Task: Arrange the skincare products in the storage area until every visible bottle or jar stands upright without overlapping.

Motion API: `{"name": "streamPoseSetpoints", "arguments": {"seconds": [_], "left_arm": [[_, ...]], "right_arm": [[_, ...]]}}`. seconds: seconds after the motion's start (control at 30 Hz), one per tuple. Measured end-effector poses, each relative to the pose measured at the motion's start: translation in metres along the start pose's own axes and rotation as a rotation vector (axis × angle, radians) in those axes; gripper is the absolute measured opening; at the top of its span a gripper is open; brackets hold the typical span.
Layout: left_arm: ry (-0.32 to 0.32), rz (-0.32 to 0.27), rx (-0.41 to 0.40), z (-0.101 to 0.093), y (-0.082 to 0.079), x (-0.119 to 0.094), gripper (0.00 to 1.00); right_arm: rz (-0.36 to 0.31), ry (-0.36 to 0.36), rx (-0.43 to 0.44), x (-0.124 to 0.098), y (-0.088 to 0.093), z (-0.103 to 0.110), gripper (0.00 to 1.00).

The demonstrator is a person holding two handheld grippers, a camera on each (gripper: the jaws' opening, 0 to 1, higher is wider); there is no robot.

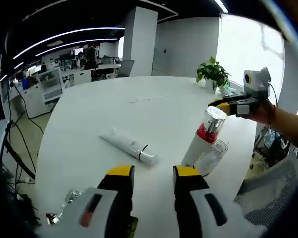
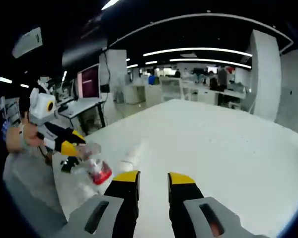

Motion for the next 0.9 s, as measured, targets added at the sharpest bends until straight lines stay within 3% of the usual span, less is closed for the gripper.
{"name": "streamPoseSetpoints", "arguments": {"seconds": [0.2, 0.3, 0.4, 0.5, 0.57, 0.7, 0.8, 0.87, 0.9], "left_arm": [[-0.018, -0.039, 0.041, -0.001, -0.008, -0.008, 0.32], [-0.040, -0.038, 0.048, 0.002, -0.008, -0.009, 0.33], [-0.073, -0.024, 0.047, 0.006, -0.008, -0.012, 0.35], [-0.086, -0.055, 0.003, 0.010, -0.010, -0.017, 0.37], [-0.094, -0.064, -0.018, 0.013, -0.011, -0.020, 0.37], [-0.150, -0.093, -0.077, 0.023, -0.012, -0.029, 0.38], [-0.159, -0.126, -0.126, 0.027, -0.013, -0.034, 0.37], [-0.151, -0.140, -0.155, 0.029, -0.013, -0.035, 0.37], [-0.147, -0.147, -0.169, 0.029, -0.013, -0.036, 0.37]], "right_arm": [[0.076, -0.137, 0.050, 0.049, -0.047, 0.030, 0.47], [0.112, -0.127, -0.007, 0.073, -0.059, 0.044, 0.45], [0.178, -0.121, -0.079, 0.091, -0.064, 0.058, 0.49], [0.225, -0.135, -0.104, 0.108, -0.066, 0.070, 0.52], [0.300, -0.121, -0.143, 0.127, -0.066, 0.073, 0.52], [0.382, -0.079, -0.173, 0.142, -0.063, 0.081, 0.49], [0.473, -0.060, -0.188, 0.160, -0.057, 0.090, 0.48], [0.592, -0.040, -0.227, 0.180, -0.049, 0.100, 0.49], [0.610, -0.027, -0.248, 0.186, -0.046, 0.103, 0.50]]}}
Point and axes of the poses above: the point that each gripper's makers call its tool centre point, and the gripper's own axes: x roughly forward along the fingers, z roughly to its left, y roughly out of its underside, the point moved 10 cm from there along -x, roughly backward along the fingers, and after that the axes turned 13 degrees about y, right-handed, at the moved point
